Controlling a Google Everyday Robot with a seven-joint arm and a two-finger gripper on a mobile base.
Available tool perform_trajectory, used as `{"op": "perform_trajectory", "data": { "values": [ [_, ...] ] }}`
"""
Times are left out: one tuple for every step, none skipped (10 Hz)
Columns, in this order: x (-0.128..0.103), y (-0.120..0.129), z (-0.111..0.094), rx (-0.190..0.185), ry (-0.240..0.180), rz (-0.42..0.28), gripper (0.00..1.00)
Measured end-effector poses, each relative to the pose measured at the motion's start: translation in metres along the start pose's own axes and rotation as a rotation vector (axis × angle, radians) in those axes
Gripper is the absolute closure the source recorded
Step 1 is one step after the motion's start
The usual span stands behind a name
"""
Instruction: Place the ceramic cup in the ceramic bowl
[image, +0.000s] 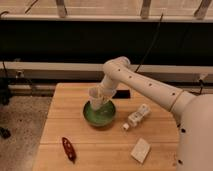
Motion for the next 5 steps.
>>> {"op": "perform_trajectory", "data": {
  "values": [
    [0.0, 0.0005, 0.0001, 0.0, -0.001, 0.001, 0.77],
    [0.0001, 0.0018, 0.0008, -0.001, -0.003, 0.003, 0.77],
    [0.0001, 0.0023, 0.0005, -0.001, -0.004, 0.004, 0.77],
    [0.0, 0.0032, 0.0008, -0.002, -0.005, 0.004, 0.77],
    [-0.0001, 0.0037, 0.0009, -0.002, -0.007, 0.005, 0.77]
  ]
}}
